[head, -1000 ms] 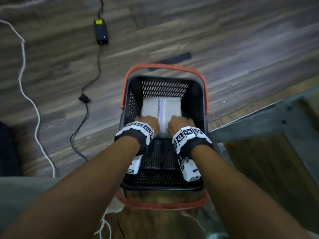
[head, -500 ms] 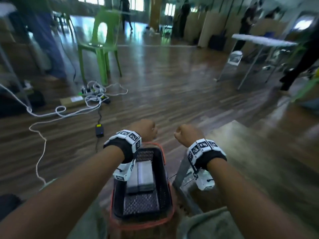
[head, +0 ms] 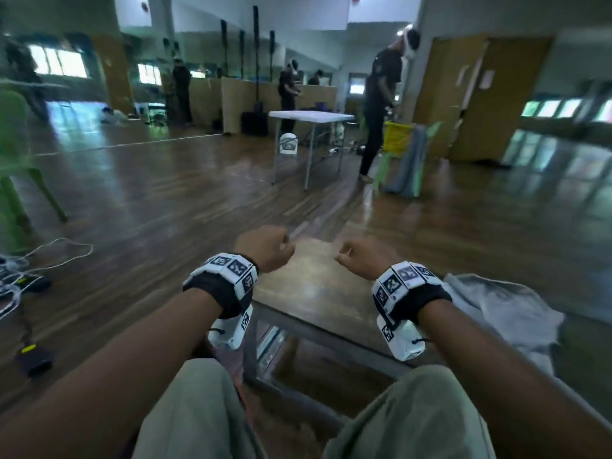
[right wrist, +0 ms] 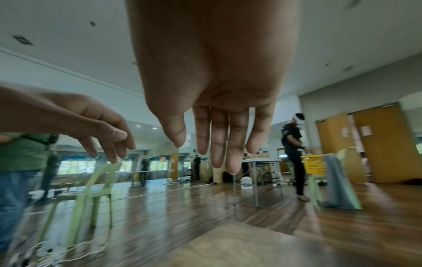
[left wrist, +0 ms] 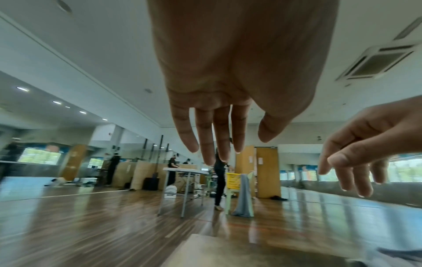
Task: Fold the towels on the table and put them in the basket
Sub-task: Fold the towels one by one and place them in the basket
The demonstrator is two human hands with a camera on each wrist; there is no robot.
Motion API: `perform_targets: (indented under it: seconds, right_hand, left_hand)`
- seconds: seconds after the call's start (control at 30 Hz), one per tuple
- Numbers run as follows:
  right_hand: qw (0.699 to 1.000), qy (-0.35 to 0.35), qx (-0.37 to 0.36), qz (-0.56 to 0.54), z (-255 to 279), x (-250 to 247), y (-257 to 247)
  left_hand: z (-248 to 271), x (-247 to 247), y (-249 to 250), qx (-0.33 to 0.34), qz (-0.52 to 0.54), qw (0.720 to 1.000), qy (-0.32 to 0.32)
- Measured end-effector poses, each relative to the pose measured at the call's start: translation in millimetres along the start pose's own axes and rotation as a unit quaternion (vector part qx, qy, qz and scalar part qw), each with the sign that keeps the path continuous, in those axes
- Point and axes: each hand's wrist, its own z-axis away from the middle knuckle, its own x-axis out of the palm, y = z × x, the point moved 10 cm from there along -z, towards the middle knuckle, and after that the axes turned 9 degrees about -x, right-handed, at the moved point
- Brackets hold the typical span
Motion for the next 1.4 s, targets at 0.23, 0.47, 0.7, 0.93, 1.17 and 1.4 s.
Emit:
perform_targets:
  seconds: [0.23,0.47,0.7,0.93,1.17,1.4]
  right_hand:
    - [0.988,0.025,0.153,-0.003,98,-29,124]
    - [0.956,0.065,0.283,-0.036,202,-24,219]
    - [0.935,0.052,0.345,-0.06,247,9,266]
    - [0.935,0.021,0.34,-0.101,230,66,301]
    - [0.931,0.041,0.335,-0.142,185,129,339]
    - [0.937,0.082,0.337,-0.032,168,131,356]
  left_hand:
    - [-5,30,150,0.168,0.026,0.985,-0.019]
    - [16,87,256,0.237,0.072,0.963,-0.108]
    - [27,142,311,0.273,0.063,0.95,-0.138]
    - [1,214,347,0.289,0.034,0.945,-0.15]
    - [-17,274,384,0.327,0.089,0.919,-0.201]
    - [-29,306,405,0.357,0.056,0.916,-0.176]
